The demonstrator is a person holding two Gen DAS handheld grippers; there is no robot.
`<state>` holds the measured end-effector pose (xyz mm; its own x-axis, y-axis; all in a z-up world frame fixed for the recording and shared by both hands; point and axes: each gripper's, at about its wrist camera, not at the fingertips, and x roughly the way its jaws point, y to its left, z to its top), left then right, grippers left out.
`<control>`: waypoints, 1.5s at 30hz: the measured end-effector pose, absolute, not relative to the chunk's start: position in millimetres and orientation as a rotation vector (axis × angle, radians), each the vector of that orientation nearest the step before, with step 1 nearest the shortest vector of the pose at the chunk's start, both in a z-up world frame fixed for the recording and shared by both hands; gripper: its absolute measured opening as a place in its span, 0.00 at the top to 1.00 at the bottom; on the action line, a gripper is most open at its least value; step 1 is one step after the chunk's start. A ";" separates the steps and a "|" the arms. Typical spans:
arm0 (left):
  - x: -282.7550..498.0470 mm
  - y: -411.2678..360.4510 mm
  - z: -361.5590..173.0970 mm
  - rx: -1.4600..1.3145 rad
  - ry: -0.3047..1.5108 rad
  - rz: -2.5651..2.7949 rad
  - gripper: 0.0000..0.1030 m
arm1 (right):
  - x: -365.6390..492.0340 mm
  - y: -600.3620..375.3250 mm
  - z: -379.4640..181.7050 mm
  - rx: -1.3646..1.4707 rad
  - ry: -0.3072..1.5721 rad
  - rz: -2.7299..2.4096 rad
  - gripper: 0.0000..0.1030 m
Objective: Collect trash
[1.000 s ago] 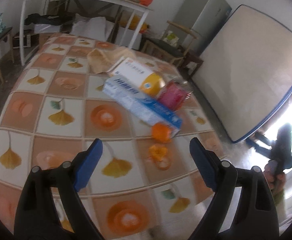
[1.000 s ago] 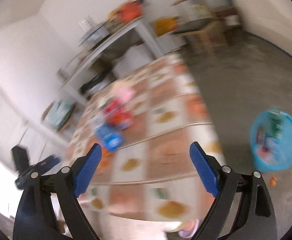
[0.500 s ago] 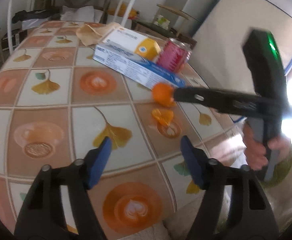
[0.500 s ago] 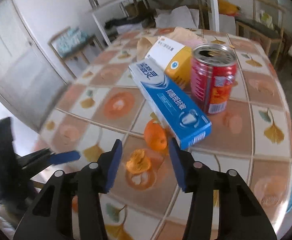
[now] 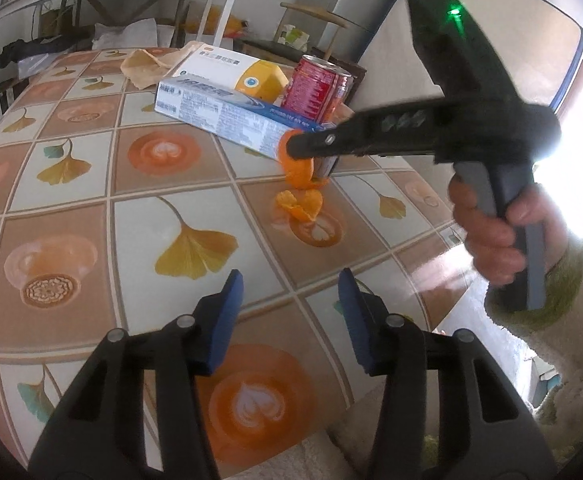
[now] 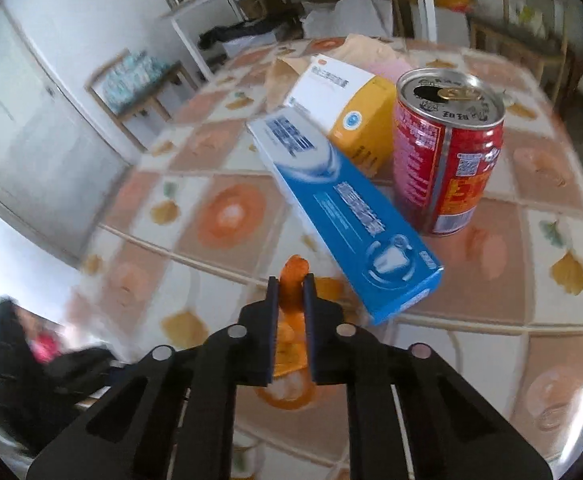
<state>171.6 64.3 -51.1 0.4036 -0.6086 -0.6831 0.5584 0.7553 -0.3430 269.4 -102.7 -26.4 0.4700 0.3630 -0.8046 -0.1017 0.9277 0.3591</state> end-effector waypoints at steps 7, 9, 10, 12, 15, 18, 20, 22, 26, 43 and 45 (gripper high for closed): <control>171.8 68.4 -49.9 -0.059 0.886 -0.725 0.56 | 264.4 -102.5 -16.1 0.447 1.040 0.465 0.90; 171.5 68.6 -50.3 -0.055 0.889 -0.722 0.56 | 261.5 -90.6 -18.3 0.409 1.061 0.492 0.85; 170.9 68.7 -50.2 -0.051 0.890 -0.720 0.56 | 259.1 -82.0 -20.3 0.377 1.086 0.519 0.84; 169.1 69.2 -49.5 -0.046 0.889 -0.719 0.56 | 251.9 -68.3 -22.2 0.323 1.123 0.580 0.66; 168.2 70.7 -49.0 -0.044 0.888 -0.714 0.56 | 241.0 -69.3 -16.9 0.297 1.093 0.582 0.56; 168.4 73.1 -48.9 -0.050 0.890 -0.712 0.56 | 241.5 -92.9 -16.8 0.361 1.067 0.499 0.56; 168.7 74.5 -48.9 -0.049 0.894 -0.710 0.56 | 246.5 -107.0 -23.1 0.379 1.073 0.421 0.56; 167.3 76.8 -48.7 -0.045 0.897 -0.708 0.56 | 249.4 -117.3 -35.0 0.376 1.105 0.342 0.56; 163.0 82.9 -50.2 -0.035 0.908 -0.696 0.56 | 251.0 -116.5 -50.1 0.349 1.136 0.312 0.64; 155.7 91.5 -46.3 -0.036 0.880 -0.674 0.54 | 244.2 -96.4 -23.3 0.368 1.076 0.436 0.96; 155.8 91.5 -46.3 -0.036 0.880 -0.674 0.54 | 243.8 -88.6 -17.7 0.384 1.065 0.481 0.96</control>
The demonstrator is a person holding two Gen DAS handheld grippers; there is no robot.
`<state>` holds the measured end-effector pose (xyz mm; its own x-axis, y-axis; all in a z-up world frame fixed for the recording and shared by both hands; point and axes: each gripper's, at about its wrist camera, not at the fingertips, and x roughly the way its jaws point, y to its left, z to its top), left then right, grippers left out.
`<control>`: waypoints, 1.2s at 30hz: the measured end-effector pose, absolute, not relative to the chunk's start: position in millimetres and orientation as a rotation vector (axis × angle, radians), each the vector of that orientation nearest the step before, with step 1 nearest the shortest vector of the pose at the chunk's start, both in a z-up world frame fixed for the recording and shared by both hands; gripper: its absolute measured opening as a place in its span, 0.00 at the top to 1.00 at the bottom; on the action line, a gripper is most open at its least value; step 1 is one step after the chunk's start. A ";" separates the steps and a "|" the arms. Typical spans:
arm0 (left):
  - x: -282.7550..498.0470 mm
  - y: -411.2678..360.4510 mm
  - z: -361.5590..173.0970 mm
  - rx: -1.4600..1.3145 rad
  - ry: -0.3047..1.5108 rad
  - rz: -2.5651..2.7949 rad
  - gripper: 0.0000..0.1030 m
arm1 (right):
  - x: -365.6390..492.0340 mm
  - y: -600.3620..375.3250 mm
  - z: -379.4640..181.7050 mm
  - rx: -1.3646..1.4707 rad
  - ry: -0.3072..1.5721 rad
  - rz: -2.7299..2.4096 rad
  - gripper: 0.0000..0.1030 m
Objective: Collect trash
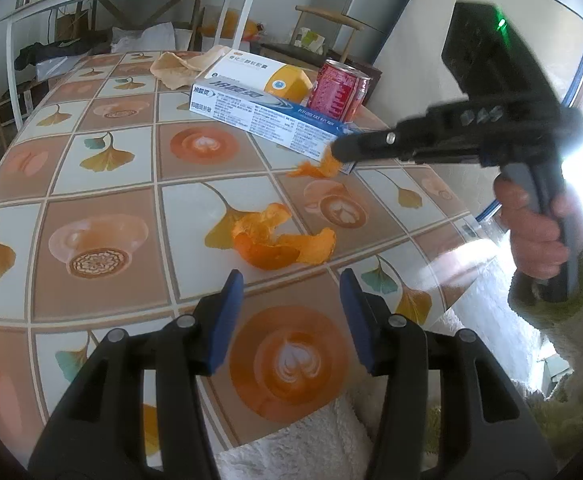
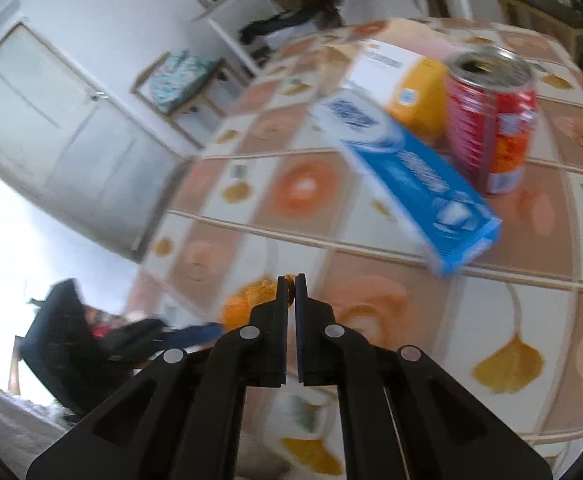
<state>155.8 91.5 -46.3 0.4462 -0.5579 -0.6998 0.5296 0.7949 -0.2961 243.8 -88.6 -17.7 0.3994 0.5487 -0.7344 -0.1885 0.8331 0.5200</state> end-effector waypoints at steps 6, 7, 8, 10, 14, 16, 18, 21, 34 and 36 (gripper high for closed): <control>157.6 92.6 -48.1 -0.042 0.883 -0.660 0.53 | 243.2 -55.2 -18.8 0.341 1.080 0.585 0.96; 158.0 93.0 -48.5 -0.044 0.884 -0.659 0.53 | 243.3 -48.8 -25.6 0.305 1.109 0.577 0.96; 158.1 93.5 -48.6 -0.045 0.884 -0.658 0.53 | 243.5 -42.8 -33.6 0.269 1.149 0.581 0.96; 158.3 94.9 -48.7 -0.049 0.883 -0.657 0.52 | 242.3 -38.4 -44.6 0.223 1.199 0.557 0.95; 158.5 98.8 -46.7 -0.069 0.875 -0.667 0.51 | 240.7 -46.2 -43.5 0.238 1.198 0.549 0.91; 160.5 101.8 -44.3 -0.093 0.866 -0.673 0.51 | 239.8 -53.2 -38.3 0.259 1.173 0.539 0.86; 163.3 103.7 -43.0 -0.115 0.866 -0.671 0.51 | 240.6 -61.3 -35.1 0.284 1.159 0.529 0.85; 171.6 100.4 -41.6 -0.108 0.866 -0.651 0.46 | 240.9 -75.0 -32.8 0.338 1.141 0.513 0.84; 183.7 82.0 -47.5 -0.043 0.919 -0.633 0.40 | 229.1 -118.2 -37.0 0.466 1.106 0.454 0.83; 180.0 75.5 -47.1 0.008 0.905 -0.625 0.34 | 229.1 -118.4 -39.0 0.472 1.105 0.458 0.83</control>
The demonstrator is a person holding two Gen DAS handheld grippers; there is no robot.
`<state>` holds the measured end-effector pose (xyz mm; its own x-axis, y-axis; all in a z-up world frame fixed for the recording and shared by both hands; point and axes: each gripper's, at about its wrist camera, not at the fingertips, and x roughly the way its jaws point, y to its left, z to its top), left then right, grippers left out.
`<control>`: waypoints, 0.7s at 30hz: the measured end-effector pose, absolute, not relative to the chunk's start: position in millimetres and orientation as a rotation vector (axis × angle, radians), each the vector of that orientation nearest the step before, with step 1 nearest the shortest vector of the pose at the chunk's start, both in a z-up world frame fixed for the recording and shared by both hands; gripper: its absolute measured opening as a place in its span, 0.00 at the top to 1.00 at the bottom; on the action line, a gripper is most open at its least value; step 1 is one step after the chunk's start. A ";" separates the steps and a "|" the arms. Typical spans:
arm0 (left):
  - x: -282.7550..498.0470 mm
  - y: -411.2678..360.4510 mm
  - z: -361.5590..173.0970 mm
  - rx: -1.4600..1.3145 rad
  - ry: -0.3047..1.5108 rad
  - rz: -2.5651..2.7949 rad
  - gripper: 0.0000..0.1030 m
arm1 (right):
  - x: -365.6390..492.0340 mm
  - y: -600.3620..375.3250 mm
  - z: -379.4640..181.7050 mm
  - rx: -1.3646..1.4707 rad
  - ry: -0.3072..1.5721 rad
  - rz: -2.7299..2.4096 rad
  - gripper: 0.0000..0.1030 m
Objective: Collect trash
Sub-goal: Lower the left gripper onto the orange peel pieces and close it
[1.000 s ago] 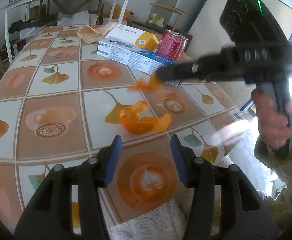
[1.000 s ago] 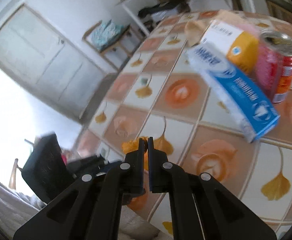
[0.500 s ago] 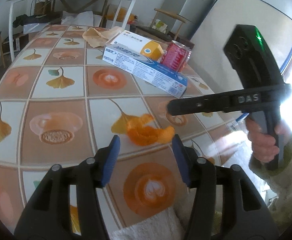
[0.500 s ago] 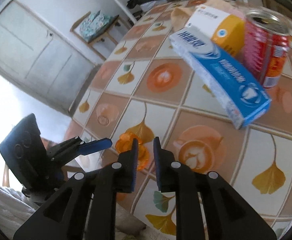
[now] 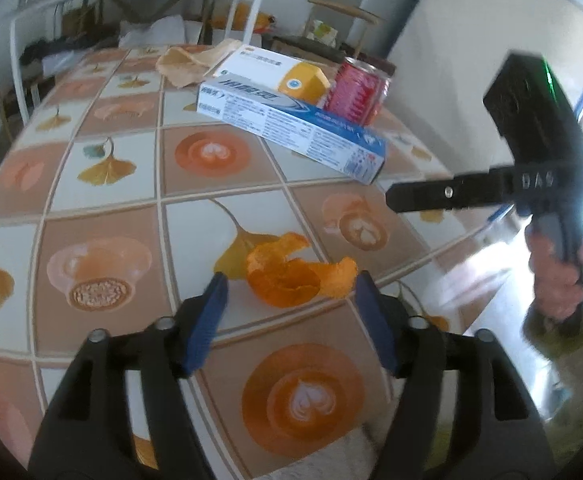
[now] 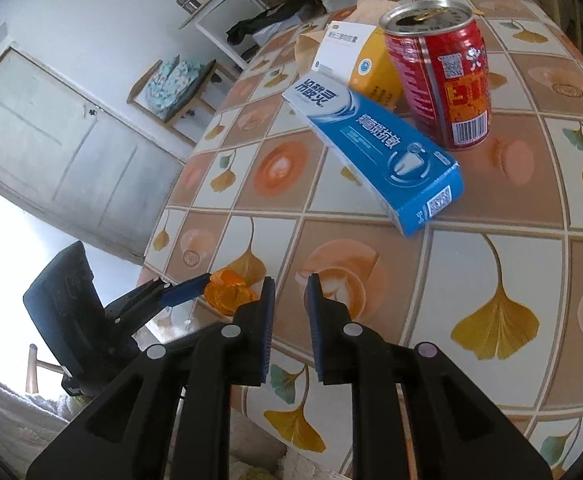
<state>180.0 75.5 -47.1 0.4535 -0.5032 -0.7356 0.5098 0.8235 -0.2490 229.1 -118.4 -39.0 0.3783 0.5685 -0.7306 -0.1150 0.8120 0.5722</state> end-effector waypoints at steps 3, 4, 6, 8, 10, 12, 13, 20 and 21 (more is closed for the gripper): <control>177.1 64.0 -47.9 0.074 0.896 -0.616 0.32 | 229.0 -119.5 -40.4 0.482 1.098 0.462 0.83; 177.4 62.6 -48.5 0.085 0.898 -0.613 0.32 | 229.0 -120.5 -40.9 0.486 1.096 0.462 0.83; 177.5 56.7 -51.4 0.124 0.897 -0.586 0.32 | 229.0 -123.8 -41.8 0.492 1.092 0.462 0.83; 176.6 54.0 -52.1 0.152 0.888 -0.579 0.32 | 228.1 -126.1 -42.3 0.499 1.091 0.459 0.83; 176.0 52.3 -53.1 0.171 0.878 -0.567 0.33 | 227.6 -129.6 -44.0 0.504 1.092 0.456 0.83; 176.2 53.0 -53.0 0.176 0.867 -0.549 0.41 | 227.6 -131.5 -45.5 0.506 1.094 0.451 0.83; 176.8 54.6 -52.6 0.169 0.866 -0.548 0.45 | 227.5 -132.5 -46.1 0.507 1.094 0.449 0.83; 177.4 61.5 -51.1 0.128 0.874 -0.556 0.63 | 226.1 -137.8 -44.4 0.509 1.083 0.433 0.83; 176.6 62.4 -50.7 0.120 0.876 -0.563 0.67 | 225.7 -138.5 -43.8 0.508 1.080 0.429 0.83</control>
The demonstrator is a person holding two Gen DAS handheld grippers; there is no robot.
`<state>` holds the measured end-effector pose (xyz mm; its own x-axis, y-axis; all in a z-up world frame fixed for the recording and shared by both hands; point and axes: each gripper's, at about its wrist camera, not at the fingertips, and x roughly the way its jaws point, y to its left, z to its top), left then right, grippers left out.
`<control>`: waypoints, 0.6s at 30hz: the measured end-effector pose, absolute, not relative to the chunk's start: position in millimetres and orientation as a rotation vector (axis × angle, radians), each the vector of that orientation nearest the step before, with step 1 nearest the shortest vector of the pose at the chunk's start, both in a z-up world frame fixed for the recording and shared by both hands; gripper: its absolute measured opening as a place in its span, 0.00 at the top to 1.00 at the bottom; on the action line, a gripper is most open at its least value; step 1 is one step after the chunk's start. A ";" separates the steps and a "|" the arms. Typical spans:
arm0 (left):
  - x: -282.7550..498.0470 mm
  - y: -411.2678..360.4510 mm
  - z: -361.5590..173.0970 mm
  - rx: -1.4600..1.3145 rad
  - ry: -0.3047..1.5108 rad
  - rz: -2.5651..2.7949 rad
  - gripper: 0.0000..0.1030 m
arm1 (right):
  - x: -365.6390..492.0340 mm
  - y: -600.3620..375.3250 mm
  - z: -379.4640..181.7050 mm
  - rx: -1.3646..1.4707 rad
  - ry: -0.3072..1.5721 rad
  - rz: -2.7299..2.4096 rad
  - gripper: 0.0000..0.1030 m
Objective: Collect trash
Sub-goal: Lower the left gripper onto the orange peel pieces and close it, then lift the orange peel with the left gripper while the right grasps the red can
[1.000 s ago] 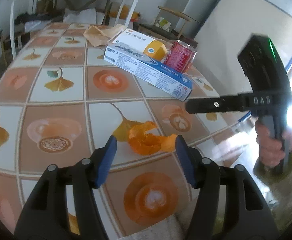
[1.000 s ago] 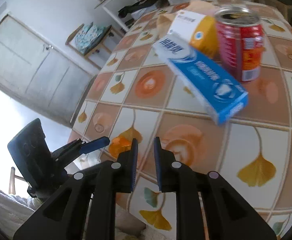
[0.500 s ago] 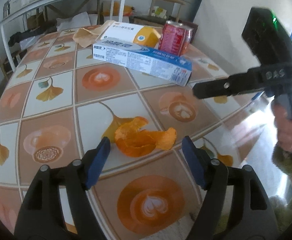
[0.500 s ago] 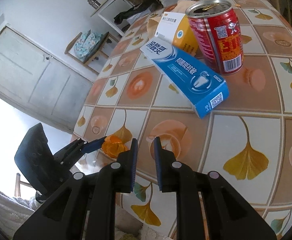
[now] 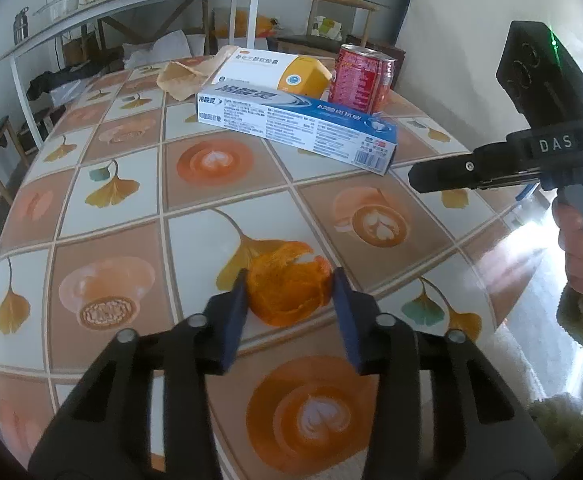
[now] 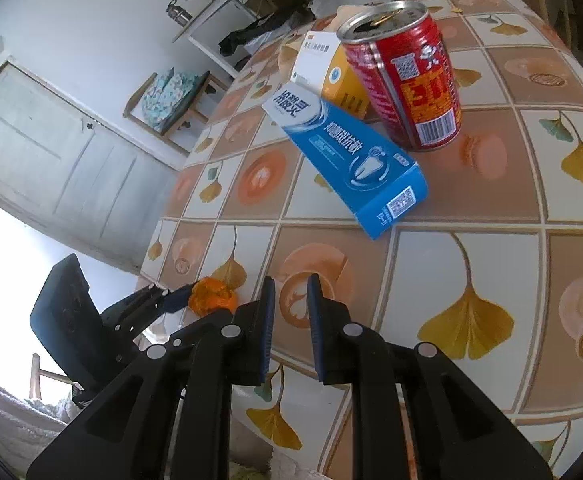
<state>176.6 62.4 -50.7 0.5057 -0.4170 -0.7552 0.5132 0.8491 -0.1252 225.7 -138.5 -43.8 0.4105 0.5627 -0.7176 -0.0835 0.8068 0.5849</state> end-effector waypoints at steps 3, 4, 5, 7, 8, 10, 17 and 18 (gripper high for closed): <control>173.7 62.7 -49.5 0.114 0.869 -0.564 0.72 | 224.5 -141.3 -40.5 0.509 1.069 0.414 0.83; 173.4 62.6 -49.3 0.113 0.866 -0.564 0.74 | 224.0 -142.9 -38.3 0.508 1.064 0.405 0.83; 172.9 63.1 -48.7 0.110 0.863 -0.564 0.76 | 224.0 -144.4 -37.3 0.506 1.059 0.399 0.83; 172.5 64.4 -47.9 0.099 0.862 -0.565 0.79 | 224.1 -148.2 -31.8 0.497 1.041 0.377 0.83; 172.4 65.2 -47.3 0.093 0.860 -0.566 0.80 | 225.0 -150.3 -28.7 0.491 1.031 0.365 0.83; 172.8 66.4 -46.3 0.080 0.861 -0.570 0.81 | 227.2 -154.4 -20.3 0.465 1.002 0.328 0.73; 174.1 70.3 -44.7 0.030 0.875 -0.593 0.83 | 250.5 -157.7 9.7 0.257 0.871 0.147 0.33; 174.4 70.2 -44.3 0.025 0.874 -0.594 0.83 | 254.4 -155.3 10.2 0.228 0.864 0.130 0.30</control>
